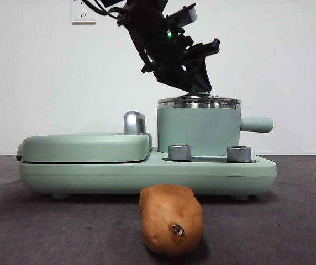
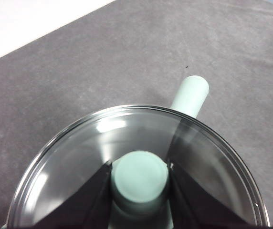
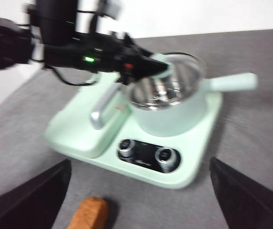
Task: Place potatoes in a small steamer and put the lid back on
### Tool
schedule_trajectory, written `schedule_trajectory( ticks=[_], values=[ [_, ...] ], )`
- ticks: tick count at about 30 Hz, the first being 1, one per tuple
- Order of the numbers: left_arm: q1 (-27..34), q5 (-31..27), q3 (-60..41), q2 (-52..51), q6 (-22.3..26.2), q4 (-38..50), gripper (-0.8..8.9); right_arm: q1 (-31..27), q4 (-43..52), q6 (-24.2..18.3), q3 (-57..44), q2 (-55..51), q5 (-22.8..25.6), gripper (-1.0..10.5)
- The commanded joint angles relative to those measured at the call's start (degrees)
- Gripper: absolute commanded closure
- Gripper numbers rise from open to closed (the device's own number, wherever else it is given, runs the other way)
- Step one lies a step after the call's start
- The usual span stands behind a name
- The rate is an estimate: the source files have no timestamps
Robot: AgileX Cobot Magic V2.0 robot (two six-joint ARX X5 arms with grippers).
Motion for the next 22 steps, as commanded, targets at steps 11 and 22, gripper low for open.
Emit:
schedule_trajectory(
  ticks=[11,22],
  values=[
    [-0.6,1.1,20.5,-1.5,0.4,-22.5,7.97,8.0,-4.4,3.5,5.0,12.7,1.9,4.8],
    [2.6,1.1,21.0,-9.2,1.4,-31.1,7.96,29.7,-0.4,12.4,6.0,25.2,16.6,4.8]
  ],
)
